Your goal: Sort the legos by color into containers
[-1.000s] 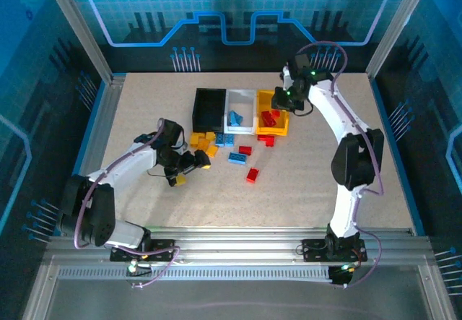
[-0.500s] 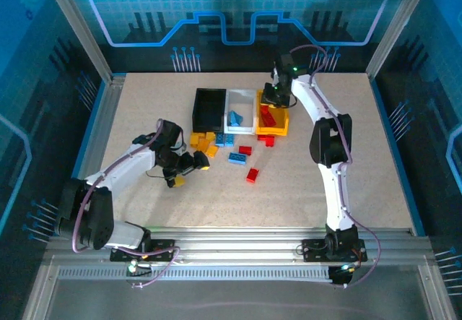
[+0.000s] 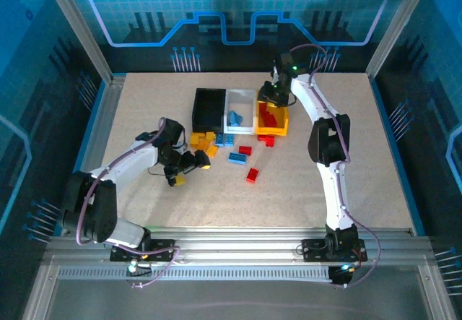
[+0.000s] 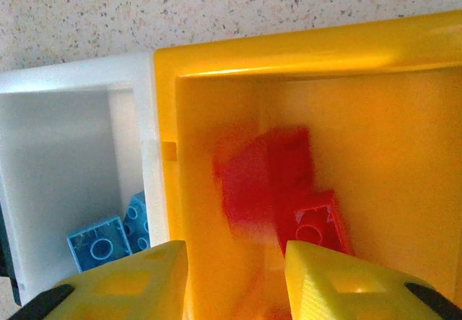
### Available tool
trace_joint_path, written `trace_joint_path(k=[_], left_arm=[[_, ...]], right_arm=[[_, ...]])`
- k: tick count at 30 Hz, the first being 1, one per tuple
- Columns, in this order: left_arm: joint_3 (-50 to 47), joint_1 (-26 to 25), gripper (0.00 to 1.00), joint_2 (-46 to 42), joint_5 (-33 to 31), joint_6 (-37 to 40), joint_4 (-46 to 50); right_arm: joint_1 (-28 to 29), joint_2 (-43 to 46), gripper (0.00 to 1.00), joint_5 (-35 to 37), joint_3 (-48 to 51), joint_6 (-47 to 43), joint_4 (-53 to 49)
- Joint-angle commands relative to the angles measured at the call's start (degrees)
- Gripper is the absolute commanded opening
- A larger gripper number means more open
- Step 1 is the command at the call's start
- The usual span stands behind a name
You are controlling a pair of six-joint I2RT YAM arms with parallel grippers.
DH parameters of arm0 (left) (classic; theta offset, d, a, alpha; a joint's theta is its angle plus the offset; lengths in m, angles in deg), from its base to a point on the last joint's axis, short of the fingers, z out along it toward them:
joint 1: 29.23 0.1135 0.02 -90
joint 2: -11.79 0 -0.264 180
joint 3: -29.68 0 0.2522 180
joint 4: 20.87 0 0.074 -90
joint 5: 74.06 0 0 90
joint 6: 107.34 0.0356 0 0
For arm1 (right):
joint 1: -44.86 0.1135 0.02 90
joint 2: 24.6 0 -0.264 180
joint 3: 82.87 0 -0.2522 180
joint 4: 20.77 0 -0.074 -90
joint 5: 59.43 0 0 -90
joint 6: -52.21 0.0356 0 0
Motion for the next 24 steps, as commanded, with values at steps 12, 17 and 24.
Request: trace_joint_path(k=[12,17,24], left_arm=[[0.2,0.1,0.99,0.1,2.2,-1.4,-2.6],[-0.1,0.2,0.99,0.9,3.5,-2.4,-4.4],[1.3,0.2,0.99,1.1,2.3,-1.9,-3.2]], right_arm=[[7.0,23.0,0.63,7.6,26.5,-11.4,-2.4],[14.5,31.5,0.78,9.0,42.4,-11.5,-1.6],[23.9,34.7,0.83,13.4,54.8,7.4,0.4]])
